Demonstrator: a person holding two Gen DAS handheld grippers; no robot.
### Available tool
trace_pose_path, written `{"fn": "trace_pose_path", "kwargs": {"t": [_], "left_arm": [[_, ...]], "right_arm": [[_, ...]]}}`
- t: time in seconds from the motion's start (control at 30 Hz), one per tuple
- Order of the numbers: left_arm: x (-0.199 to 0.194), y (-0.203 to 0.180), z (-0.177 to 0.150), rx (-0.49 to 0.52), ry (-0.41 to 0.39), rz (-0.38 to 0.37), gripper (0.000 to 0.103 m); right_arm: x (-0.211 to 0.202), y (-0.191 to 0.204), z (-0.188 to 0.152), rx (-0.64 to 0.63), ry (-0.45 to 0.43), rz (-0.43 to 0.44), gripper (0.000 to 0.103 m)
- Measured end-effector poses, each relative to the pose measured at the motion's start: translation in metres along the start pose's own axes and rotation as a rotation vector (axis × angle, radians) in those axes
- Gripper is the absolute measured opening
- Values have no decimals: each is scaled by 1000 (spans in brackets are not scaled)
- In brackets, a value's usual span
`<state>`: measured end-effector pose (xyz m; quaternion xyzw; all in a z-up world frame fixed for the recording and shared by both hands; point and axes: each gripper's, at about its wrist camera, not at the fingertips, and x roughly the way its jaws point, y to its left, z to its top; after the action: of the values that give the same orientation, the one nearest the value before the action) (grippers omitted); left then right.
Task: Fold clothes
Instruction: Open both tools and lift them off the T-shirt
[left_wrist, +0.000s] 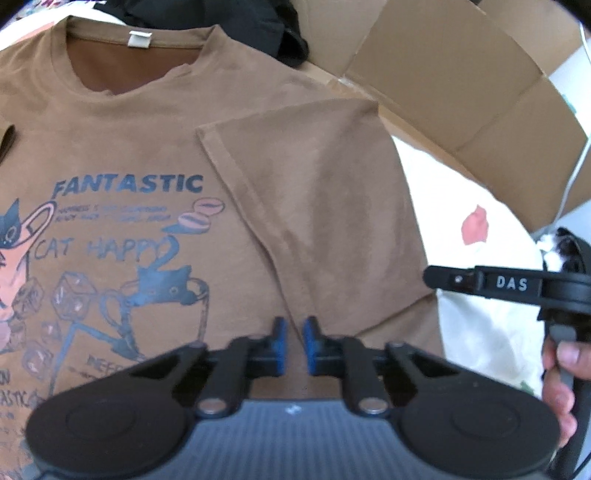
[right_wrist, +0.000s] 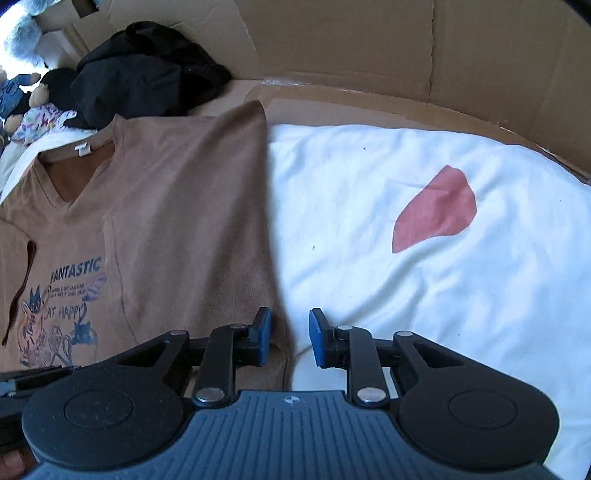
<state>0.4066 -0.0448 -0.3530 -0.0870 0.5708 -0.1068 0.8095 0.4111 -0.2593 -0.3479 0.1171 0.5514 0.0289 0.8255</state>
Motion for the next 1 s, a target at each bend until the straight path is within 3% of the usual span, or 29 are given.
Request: {"fn": "trace_pose_path", "kwargs": {"t": [0.13,0.33,0.57,0.77,1.0], "left_arm": [[-9,14,1,-54,-5,-16,3],[-31,28,21,-104,-114,-34,6],[-21,15,35,-83,-141,-75,6],[-2,-10,46,-24,-172,-43,6],[27,-7,48,-26,-114,14,2]], "right_arm": [[-4,-1,-4,-11,2,-25,24],[-20,-4,-2,30,-34,-12,24],[-22,17,8,15,-64,34,24],[-11,27,6,21,-57,56,24],[4,22,-7,36,-17,53,22]]}}
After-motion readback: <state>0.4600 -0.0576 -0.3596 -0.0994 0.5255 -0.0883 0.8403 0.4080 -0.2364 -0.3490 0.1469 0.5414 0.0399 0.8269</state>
